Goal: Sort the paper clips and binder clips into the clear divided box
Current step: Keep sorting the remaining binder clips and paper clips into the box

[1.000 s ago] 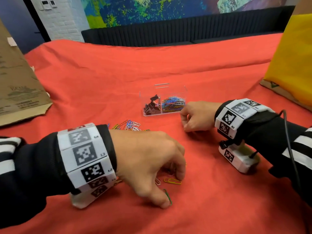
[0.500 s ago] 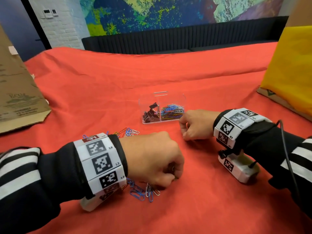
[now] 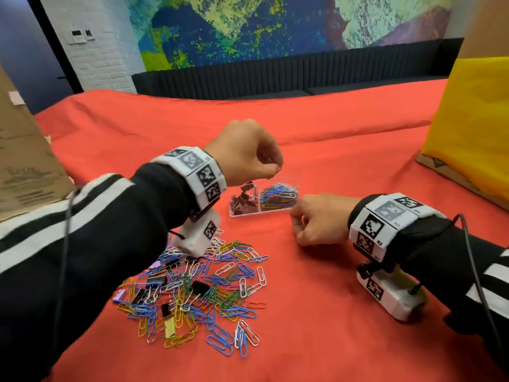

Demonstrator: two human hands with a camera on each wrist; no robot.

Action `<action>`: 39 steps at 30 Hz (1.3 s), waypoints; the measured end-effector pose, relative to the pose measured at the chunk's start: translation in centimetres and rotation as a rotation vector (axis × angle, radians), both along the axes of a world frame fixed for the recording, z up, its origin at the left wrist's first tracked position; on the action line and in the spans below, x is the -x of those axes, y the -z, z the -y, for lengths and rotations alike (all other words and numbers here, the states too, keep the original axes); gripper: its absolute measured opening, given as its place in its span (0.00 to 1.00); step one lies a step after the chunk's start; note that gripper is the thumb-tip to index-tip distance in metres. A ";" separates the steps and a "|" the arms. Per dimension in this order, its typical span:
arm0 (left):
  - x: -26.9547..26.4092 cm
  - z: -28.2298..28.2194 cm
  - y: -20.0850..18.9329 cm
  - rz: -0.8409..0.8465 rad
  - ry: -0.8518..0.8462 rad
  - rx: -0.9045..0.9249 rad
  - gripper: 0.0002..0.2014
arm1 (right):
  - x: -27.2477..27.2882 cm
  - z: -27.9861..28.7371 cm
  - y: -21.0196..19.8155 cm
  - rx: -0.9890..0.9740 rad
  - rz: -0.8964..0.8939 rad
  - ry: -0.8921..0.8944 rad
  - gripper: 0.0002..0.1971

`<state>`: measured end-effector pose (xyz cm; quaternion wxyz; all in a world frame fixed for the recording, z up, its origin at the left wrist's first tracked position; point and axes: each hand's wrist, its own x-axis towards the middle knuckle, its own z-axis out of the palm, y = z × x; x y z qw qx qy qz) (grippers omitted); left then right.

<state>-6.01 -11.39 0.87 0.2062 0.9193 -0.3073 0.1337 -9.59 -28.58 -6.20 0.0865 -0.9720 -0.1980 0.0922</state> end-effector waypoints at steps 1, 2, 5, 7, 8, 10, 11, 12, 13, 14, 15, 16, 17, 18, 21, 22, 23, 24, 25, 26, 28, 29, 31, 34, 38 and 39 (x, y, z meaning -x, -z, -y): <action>-0.8 0.6 0.2 0.034 -0.027 -0.012 0.06 | 0.0 0.0 0.0 0.000 0.000 0.000 0.02; -1.4 1.1 0.4 0.053 -0.047 -0.026 0.06 | 0.0 0.0 0.0 -0.001 -0.002 0.001 0.01; -2.5 1.9 1.0 0.018 -0.078 -0.086 0.07 | -0.1 0.0 0.1 -0.003 0.003 0.000 0.01; -2.7 1.8 1.6 -0.044 -0.084 -0.093 0.09 | -0.2 0.0 0.2 -0.005 0.003 -0.001 0.02; -2.7 1.6 1.8 -0.061 -0.080 -0.082 0.11 | -0.2 0.1 0.2 -0.006 0.002 -0.003 0.02; -2.2 0.8 1.8 -0.071 -0.061 -0.045 0.12 | -0.2 0.1 0.2 -0.010 -0.002 -0.008 0.02; -1.8 0.3 1.7 -0.076 -0.043 -0.023 0.13 | -0.2 0.1 0.2 -0.012 -0.005 -0.010 0.02; -1.3 -0.4 1.5 -0.075 -0.024 -0.016 0.13 | -0.2 0.1 0.2 -0.012 -0.005 -0.013 0.01; -0.7 -1.2 1.3 -0.066 -0.009 -0.024 0.13 | -0.2 0.1 0.2 -0.008 -0.004 -0.015 0.01; -0.2 -2.1 1.1 -0.057 -0.003 -0.037 0.12 | -0.2 0.1 0.3 -0.003 -0.002 -0.017 0.02; 0.4 -3.2 0.8 -0.051 -0.004 -0.049 0.12 | -0.2 0.1 0.3 0.003 0.001 -0.018 0.02; 0.9 -4.5 0.7 -0.053 -0.015 -0.064 0.11 | -0.2 0.1 0.3 0.008 0.004 -0.017 0.03; 1.3 -5.9 0.6 -0.062 -0.038 -0.081 0.10 | -0.1 0.0 0.3 0.014 0.007 -0.017 0.03; 1.7 -7.5 0.7 -0.073 -0.069 -0.102 0.09 | -0.1 -0.1 0.2 0.018 0.011 -0.019 0.04; 2.9 -12.6 1.7 -0.111 -0.186 -0.219 0.06 | 0.4 -0.3 -0.2 0.050 0.024 -0.060 0.05; 3.3 -14.3 2.1 -0.131 -0.225 -0.260 0.06 | 0.7 -0.5 -0.4 0.066 0.031 -0.087 0.04; 3.7 -15.9 2.6 -0.150 -0.262 -0.292 0.05 | 1.0 -0.8 -0.7 0.075 0.040 -0.114 0.03; 4.1 -17.3 3.0 -0.163 -0.298 -0.313 0.04 | 1.3 -1.2 -1.0 0.068 0.054 -0.140 0.01; 4.3 -18.6 3.4 -0.167 -0.336 -0.332 0.04 | 1.7 -1.7 -1.2 0.048 0.068 -0.165 0.01; 4.6 -19.7 3.9 -0.165 -0.373 -0.353 0.04 | 2.1 -2.3 -1.4 0.023 0.076 -0.191 0.02; 4.7 -21.4 4.8 -0.160 -0.438 -0.393 0.03 | 2.8 -3.7 -1.5 -0.012 0.075 -0.247 0.04; 4.6 -22.0 5.3 -0.163 -0.458 -0.402 0.03 | 3.0 -4.4 -1.4 -0.012 0.072 -0.272 0.06; 4.3 -22.8 6.0 -0.175 -0.479 -0.421 0.03 | 3.0 -5.9 -1.3 0.011 0.072 -0.293 0.12; 3.0 -23.0 6.9 -0.171 -0.488 -0.429 0.06 | 2.3 -7.6 -1.1 0.058 0.093 -0.287 0.22; 2.0 -23.2 7.7 -0.186 -0.485 -0.442 0.03 | 1.9 -8.8 -1.1 0.120 0.151 -0.313 0.19; 1.9 -23.3 7.8 -0.191 -0.482 -0.447 0.02 | 1.9 -9.0 -1.1 0.124 0.168 -0.304 0.16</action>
